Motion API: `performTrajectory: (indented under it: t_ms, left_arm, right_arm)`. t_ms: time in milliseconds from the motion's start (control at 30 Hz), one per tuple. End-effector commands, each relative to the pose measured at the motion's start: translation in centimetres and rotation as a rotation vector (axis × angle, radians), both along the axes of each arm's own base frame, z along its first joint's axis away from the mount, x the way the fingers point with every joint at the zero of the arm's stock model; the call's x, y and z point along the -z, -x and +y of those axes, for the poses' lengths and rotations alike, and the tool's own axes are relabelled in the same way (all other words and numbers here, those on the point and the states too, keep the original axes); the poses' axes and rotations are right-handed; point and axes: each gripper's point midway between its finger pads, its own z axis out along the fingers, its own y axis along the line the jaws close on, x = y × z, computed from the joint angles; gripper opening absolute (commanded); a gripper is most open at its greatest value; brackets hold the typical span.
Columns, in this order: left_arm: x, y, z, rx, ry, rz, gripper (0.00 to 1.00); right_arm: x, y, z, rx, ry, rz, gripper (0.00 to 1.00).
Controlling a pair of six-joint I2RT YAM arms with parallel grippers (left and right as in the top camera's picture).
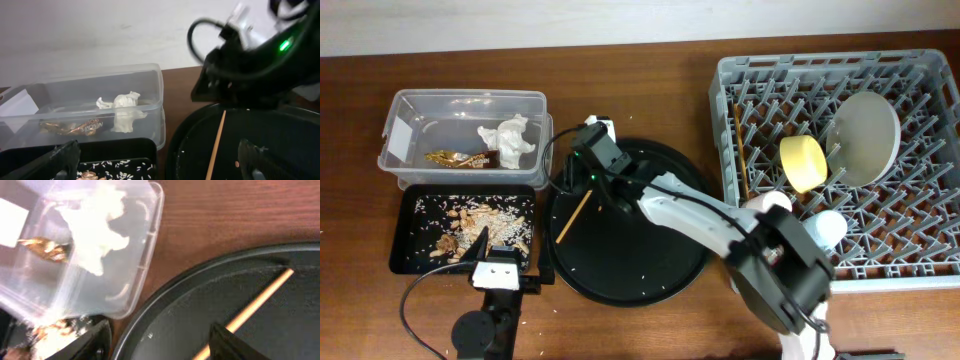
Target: Sort waste into correct bins and load items into the dishwasher rack
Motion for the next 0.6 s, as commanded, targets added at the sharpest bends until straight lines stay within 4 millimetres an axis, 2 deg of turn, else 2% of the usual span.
performTrajectory:
  t_ms: [0, 100, 167, 233, 267, 333, 367, 433, 500, 567]
  left_arm:
    - [0.2, 0.0, -0.2, 0.008, 0.006, 0.002, 0.99]
    - [0.2, 0.0, -0.2, 0.008, 0.006, 0.002, 0.99]
    - [0.2, 0.0, -0.2, 0.008, 0.006, 0.002, 0.99]
    - [0.2, 0.0, -0.2, 0.008, 0.006, 0.002, 0.99]
    - [0.2, 0.0, -0.2, 0.008, 0.006, 0.002, 0.99]
    - [0.2, 0.0, -0.2, 0.008, 0.006, 0.002, 0.99]
    - [0.2, 0.0, -0.2, 0.008, 0.006, 0.002, 0.99]
    - [0.2, 0.0, -0.2, 0.008, 0.006, 0.002, 0.99]
    - [0.2, 0.0, -0.2, 0.008, 0.006, 0.002, 0.99]
    - [0.2, 0.0, -0.2, 0.008, 0.006, 0.002, 0.99]
  right_arm:
    - [3.5, -0.8, 0.3, 0.013, 0.007, 0.024, 0.64]
    - [6.4, 0.4, 0.5, -0.027, 0.027, 0.100, 0.71]
    - [7.9, 1.6, -0.6, -0.057, 0.110, 0.144, 0.76]
    - [9.0, 2.7, -1.8, -0.094, 0.185, 0.181, 0.76]
    - [9.5, 3.8, -3.4, -0.091, 0.248, 0.236, 0.75]
    - [8.7, 4.7, -5.8, -0.061, 0.323, 0.284, 0.75]
    - [8.1, 4.9, -6.3, -0.057, 0.329, 0.292, 0.75]
    - [5.5, 5.3, -7.4, -0.044, 0.329, 0.293, 0.75]
    - [2.6, 6.0, -7.6, -0.007, 0.280, 0.307, 0.75]
    - [2.3, 6.7, -6.4, -0.055, 0.224, 0.332, 0.74]
